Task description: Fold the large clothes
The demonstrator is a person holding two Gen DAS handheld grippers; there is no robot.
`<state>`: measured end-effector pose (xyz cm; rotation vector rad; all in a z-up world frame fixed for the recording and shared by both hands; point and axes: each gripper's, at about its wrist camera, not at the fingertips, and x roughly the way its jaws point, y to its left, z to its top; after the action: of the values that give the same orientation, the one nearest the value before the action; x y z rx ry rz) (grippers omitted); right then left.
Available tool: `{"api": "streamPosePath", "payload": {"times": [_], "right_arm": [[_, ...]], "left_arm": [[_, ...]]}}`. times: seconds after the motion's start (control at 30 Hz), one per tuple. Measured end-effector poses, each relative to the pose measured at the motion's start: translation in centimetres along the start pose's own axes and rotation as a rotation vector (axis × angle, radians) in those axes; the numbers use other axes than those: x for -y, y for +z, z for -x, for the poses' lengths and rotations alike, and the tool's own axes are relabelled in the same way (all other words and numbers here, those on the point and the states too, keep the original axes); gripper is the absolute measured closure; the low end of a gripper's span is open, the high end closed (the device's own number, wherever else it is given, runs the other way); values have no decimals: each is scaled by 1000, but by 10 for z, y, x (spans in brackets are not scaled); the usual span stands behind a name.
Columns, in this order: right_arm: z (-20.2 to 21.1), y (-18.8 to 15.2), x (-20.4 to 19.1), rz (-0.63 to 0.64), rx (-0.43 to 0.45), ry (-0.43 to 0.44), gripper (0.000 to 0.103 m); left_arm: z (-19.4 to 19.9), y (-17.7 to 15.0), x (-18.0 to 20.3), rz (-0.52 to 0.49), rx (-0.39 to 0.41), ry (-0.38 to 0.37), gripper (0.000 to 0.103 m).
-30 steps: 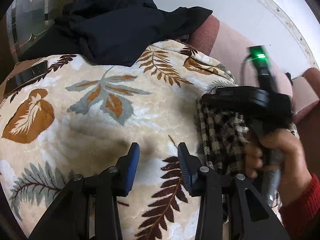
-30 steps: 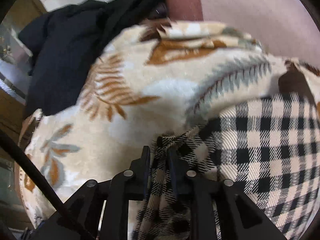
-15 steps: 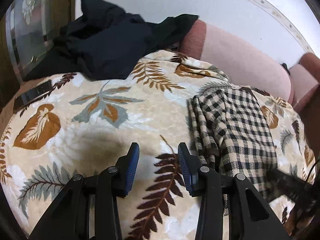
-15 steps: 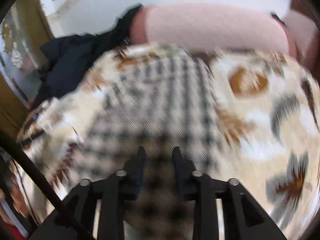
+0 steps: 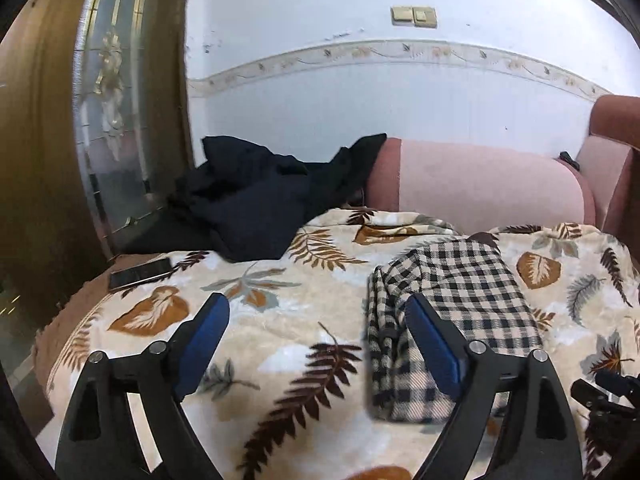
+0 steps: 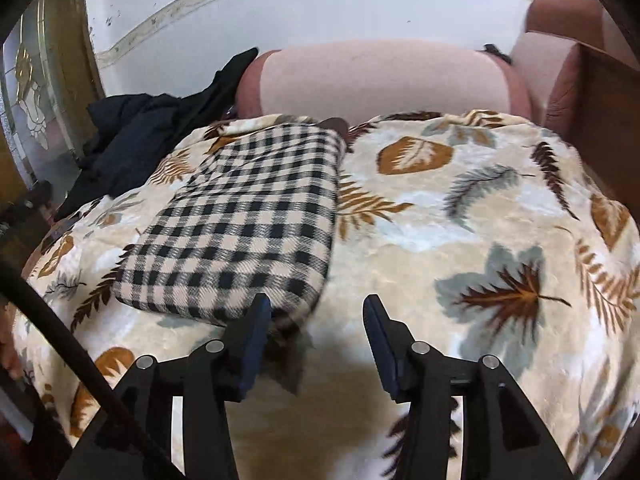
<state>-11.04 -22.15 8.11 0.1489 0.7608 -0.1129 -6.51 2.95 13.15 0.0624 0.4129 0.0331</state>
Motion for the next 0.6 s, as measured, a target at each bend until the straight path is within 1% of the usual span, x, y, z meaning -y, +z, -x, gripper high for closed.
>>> {"api": "streamPosePath", "payload": {"times": [0.07,0.1,0.13,0.17,0.23,0.3,0.5,0.6], "right_arm": [[3,1,-1,12,16,-13,45],[4,1,-3,17,24,-14,43],[5,1,-4,18,33,-18,38],[7,0,-6,18,40,-24,34],[6,-2,-9,23,38,-36,32],[4,-5,-11,24,27,-49,32],[-7,-10,-10,15,-6,-66,30],[-14,-13,-10,14,-25,-73,30]], "left_arm": [[11,-6,4,5,7,-17,13],[14,-10,6,6,5,-43,13],[16,-13,8,1,-8,-70,12],[16,-15,11,-7,-26,-92,12],[9,-22,15,-28,-99,-151,12],[-3,-30,17,-26,-163,-181,13],[-33,-53,20,-44,-277,-152,13],[-45,-59,19,-33,-328,-154,13]]}}
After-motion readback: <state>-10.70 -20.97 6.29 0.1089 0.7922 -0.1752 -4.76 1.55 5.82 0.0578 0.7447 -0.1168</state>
